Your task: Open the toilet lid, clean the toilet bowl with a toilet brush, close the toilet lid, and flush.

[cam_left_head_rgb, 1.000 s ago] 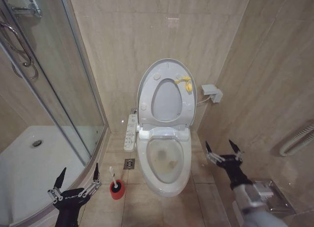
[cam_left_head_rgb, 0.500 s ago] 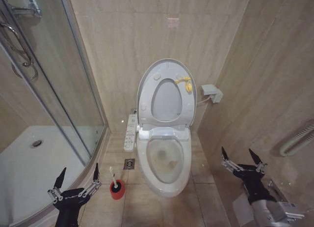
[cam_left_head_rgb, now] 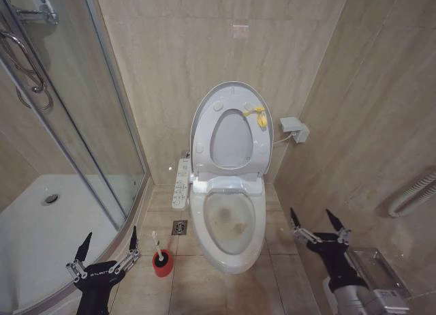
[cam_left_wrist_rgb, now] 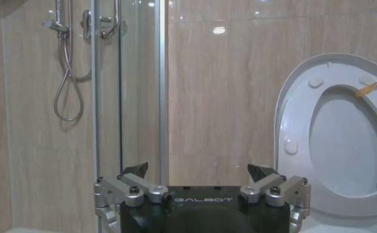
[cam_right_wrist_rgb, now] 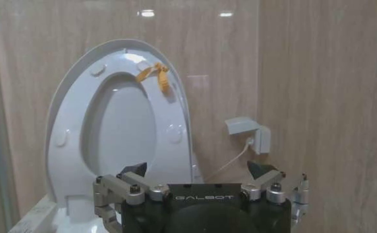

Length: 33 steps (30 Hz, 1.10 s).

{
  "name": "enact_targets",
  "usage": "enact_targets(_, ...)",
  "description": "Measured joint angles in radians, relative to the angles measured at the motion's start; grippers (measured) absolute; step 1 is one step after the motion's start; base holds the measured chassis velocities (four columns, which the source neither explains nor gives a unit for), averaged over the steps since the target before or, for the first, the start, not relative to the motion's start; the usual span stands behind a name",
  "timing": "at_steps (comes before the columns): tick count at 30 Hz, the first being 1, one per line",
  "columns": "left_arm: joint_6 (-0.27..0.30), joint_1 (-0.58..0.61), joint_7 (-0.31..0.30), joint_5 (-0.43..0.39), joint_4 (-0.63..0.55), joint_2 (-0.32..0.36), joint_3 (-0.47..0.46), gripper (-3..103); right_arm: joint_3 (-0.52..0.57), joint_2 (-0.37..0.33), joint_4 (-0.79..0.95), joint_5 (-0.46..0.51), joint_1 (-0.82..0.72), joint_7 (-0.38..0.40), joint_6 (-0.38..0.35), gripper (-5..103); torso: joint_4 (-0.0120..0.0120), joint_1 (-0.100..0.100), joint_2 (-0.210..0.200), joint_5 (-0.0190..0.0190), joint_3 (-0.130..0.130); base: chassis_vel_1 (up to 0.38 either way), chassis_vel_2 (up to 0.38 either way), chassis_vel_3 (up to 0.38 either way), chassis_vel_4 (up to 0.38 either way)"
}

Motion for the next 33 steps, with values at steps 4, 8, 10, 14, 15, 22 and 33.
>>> enact_targets(4, 0.0, 0.0, 0.0, 0.0, 0.0, 0.0, 0.0, 100, -0.002, -0.002, 0.003, -0.002, -0.004, -0.007, 0.003, 100, 0.0, 0.0, 0.0, 0.0002, 0.0, 0.0, 0.0, 0.0, 0.0)
enact_targets(8, 0.0, 0.0, 0.0, 0.0, 0.0, 0.0, 0.0, 100, 0.001, -0.011, 0.019, 0.002, -0.008, -0.007, -0.003, 100, 0.0001, 0.0, 0.0, 0.0001, 0.0, 0.0, 0.0, 0.0, 0.0)
enact_targets(10, 0.0, 0.0, 0.0, 0.0, 0.0, 0.0, 0.0, 100, 0.002, -0.012, 0.031, 0.02, -0.012, -0.006, -0.011, 100, 0.0, 0.0, 0.0, 0.0001, 0.0, 0.0, 0.0, 0.0, 0.0)
enact_targets(14, 0.0, 0.0, 0.0, 0.0, 0.0, 0.0, 0.0, 100, 0.001, -0.009, 0.044, 0.044, -0.012, -0.001, -0.022, 100, 0.0, 0.0, 0.0, 0.0001, 0.0, 0.0, 0.0, 0.0, 0.0)
enact_targets(15, 0.0, 0.0, 0.0, 0.0, 0.0, 0.0, 0.0, 100, 0.001, -0.008, 0.045, 0.045, -0.011, 0.0, -0.023, 100, 0.0, 0.0, 0.0, 0.0001, 0.0, 0.0, 0.0, 0.0, 0.0)
enact_targets(22, 0.0, 0.0, 0.0, 0.0, 0.0, 0.0, 0.0, 100, -0.002, -0.005, 0.046, 0.045, -0.01, 0.01, -0.024, 100, 0.0, 0.0, 0.0, 0.0001, 0.0, 0.0, 0.0, 0.0, 0.0)
enact_targets(33, 0.0, 0.0, 0.0, 0.0, 0.0, 0.0, 0.0, 100, -0.002, -0.004, 0.045, 0.045, -0.009, 0.013, -0.025, 100, 0.0, 0.0, 0.0, 0.0001, 0.0, 0.0, 0.0, 0.0, 0.0)
